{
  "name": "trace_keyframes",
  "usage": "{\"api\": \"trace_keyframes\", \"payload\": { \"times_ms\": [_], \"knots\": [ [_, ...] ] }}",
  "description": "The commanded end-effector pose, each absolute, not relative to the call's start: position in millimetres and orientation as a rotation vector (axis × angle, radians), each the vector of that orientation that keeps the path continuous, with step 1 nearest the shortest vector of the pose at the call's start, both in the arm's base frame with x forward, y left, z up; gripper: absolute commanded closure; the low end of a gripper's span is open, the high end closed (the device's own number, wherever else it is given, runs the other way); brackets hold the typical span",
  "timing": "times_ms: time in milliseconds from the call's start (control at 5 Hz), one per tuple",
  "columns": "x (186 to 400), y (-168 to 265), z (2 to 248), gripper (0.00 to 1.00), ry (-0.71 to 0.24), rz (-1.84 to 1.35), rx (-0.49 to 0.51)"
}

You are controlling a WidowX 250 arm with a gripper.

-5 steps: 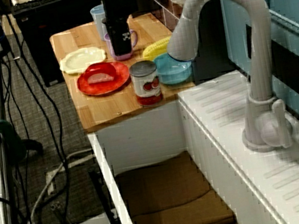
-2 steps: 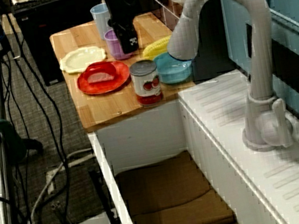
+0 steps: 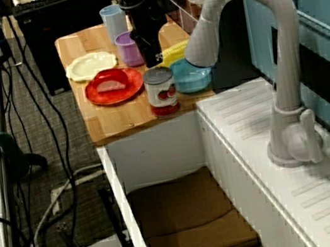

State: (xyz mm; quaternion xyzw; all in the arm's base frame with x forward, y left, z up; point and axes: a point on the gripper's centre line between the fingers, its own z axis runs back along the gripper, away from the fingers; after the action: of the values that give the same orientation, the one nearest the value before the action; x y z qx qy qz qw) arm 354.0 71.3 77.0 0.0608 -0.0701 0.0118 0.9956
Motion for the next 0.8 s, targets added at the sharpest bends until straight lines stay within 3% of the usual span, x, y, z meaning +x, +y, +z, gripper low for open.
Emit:
{"api": "trace_keyframes", "payload": {
  "times_ms": [0,200,600],
  "knots": [
    [369,60,100,1.0,-0.125,0.026,0.047],
    [370,58,105,1.0,-0.106,0.056,-0.021],
    [371,64,114,1.0,-0.081,0.071,-0.056]
  ]
}}
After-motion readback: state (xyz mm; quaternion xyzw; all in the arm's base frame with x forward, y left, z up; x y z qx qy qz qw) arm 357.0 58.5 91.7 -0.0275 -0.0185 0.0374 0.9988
